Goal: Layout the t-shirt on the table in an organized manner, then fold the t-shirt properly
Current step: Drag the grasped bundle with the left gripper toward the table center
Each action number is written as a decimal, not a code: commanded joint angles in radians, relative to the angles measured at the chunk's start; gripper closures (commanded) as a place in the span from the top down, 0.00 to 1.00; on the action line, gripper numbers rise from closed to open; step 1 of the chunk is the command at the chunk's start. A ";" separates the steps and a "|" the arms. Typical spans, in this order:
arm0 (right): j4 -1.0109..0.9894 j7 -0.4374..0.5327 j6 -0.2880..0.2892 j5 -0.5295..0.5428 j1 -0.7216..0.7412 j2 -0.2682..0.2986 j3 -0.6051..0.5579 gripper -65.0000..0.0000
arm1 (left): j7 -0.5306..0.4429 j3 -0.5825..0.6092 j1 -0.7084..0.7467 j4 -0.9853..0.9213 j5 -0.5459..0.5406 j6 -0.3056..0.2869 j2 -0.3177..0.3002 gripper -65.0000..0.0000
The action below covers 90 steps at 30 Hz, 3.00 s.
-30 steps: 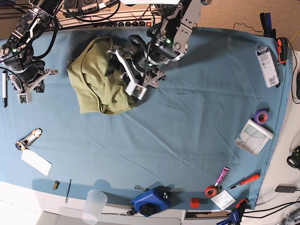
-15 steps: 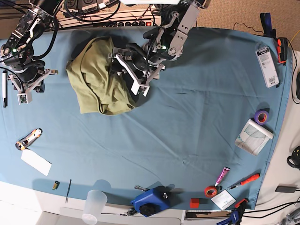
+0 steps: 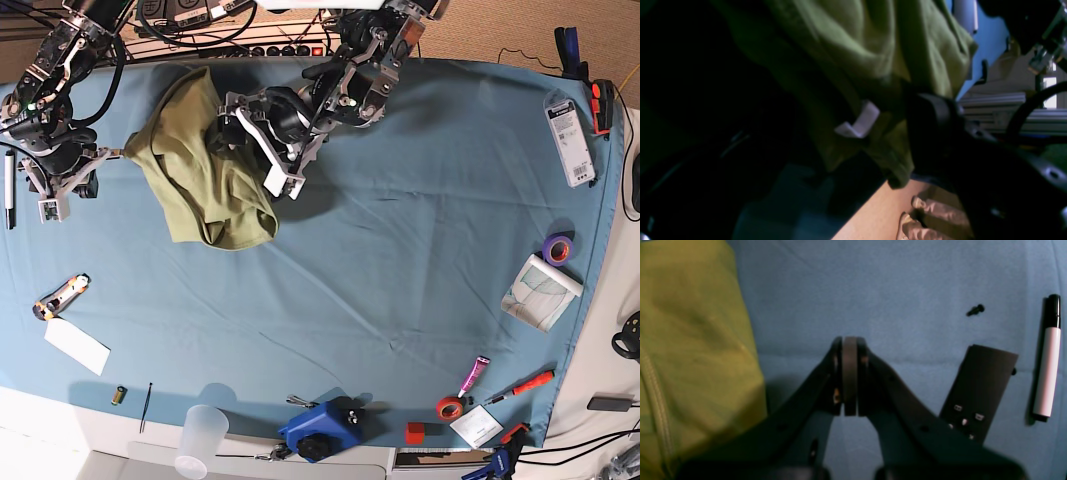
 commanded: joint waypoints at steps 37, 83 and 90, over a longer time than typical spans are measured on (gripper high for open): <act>0.016 0.007 -0.005 0.035 0.008 0.017 0.004 0.00 | 0.055 -0.004 -0.193 -0.125 -0.024 -0.073 0.028 0.00; 0.016 0.044 -0.005 0.043 0.009 0.017 0.004 0.00 | 0.459 -0.269 -0.391 0.146 -0.233 -0.590 -0.417 0.00; 0.017 0.044 -0.005 0.058 0.009 0.017 0.004 0.00 | 0.439 -0.071 -0.473 0.018 -0.055 -0.617 -0.428 0.00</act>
